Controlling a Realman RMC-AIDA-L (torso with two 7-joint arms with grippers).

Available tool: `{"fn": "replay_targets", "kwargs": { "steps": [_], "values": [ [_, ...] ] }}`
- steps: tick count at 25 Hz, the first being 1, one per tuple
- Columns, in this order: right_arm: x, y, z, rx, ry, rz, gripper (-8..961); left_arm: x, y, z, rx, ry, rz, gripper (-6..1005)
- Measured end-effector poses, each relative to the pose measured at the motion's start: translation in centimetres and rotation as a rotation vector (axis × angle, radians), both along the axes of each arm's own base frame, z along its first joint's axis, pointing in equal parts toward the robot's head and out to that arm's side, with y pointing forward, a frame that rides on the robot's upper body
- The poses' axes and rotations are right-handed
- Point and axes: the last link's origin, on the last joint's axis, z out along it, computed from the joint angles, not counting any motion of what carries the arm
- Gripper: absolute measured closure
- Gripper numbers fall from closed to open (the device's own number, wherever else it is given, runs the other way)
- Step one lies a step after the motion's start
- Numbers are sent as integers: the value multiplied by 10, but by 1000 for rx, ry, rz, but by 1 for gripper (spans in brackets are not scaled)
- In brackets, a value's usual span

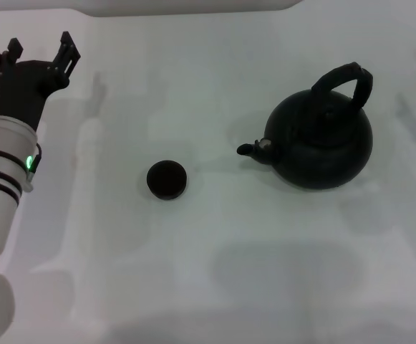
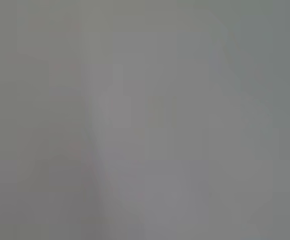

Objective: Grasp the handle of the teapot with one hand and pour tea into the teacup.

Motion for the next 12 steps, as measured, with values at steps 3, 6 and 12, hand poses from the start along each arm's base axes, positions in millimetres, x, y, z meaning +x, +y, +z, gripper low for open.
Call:
{"fn": "replay_targets", "kwargs": {
  "steps": [3,6,12],
  "values": [
    [0,5,7,77,-112,-4,83,0,-1,0,2,12,-13,109],
    [-2,8,12,167,-263,-5,84,-2,-3,1,9,22,-15,109],
    [-1,14,20,195,-138,-45,85,-8,-2,4,19,30,1,109]
  ]
}}
